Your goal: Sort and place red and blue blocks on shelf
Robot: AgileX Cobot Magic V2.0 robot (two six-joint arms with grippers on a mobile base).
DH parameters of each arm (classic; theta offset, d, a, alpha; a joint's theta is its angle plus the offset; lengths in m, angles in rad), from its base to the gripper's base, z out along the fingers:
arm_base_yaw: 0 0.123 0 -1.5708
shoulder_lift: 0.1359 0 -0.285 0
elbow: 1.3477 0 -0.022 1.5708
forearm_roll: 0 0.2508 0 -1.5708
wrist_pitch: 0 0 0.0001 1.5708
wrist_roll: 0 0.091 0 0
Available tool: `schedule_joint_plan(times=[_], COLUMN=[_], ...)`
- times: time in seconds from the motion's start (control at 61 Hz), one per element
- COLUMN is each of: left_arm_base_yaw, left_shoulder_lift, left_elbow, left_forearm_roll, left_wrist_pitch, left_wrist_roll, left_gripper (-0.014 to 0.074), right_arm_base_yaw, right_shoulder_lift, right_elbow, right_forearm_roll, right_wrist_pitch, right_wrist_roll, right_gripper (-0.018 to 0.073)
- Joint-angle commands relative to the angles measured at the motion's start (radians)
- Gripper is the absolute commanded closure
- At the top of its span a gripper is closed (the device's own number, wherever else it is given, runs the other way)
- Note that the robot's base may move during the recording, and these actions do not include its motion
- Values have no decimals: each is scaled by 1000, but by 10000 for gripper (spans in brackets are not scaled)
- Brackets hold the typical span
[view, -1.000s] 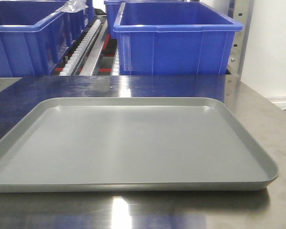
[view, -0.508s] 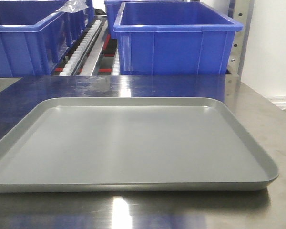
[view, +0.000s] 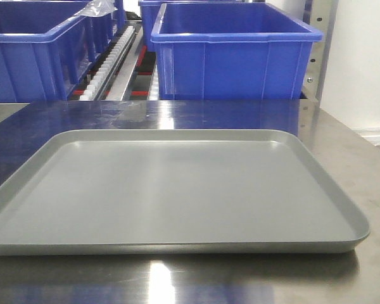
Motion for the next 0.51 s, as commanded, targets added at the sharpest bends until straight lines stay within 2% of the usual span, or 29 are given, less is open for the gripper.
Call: schedule_joint_plan(times=[0.0, 0.131, 0.328, 0.492], left_arm_base_yaw=[1, 1, 1, 1], left_shoulder_lift=[-10, -17, -17, -17], left_elbow=[-21, -21, -21, -21], left_forearm_roll=[9, 26, 98, 99], left_wrist_pitch=[-90, -92, -68, -62], left_wrist_roll=[-3, -3, -3, -3], left_gripper=[472, 472, 472, 472], right_arm_base_yaw=[-3, -3, -3, -3], right_shoulder_lift=[2, 2, 2, 2], right_elbow=[-29, -29, -29, -29], right_forearm_roll=[-14, -14, -14, -14], right_wrist_pitch=[-93, -93, -93, -93], right_wrist_roll=[-6, -6, -6, -6], right_gripper=[510, 510, 510, 510])
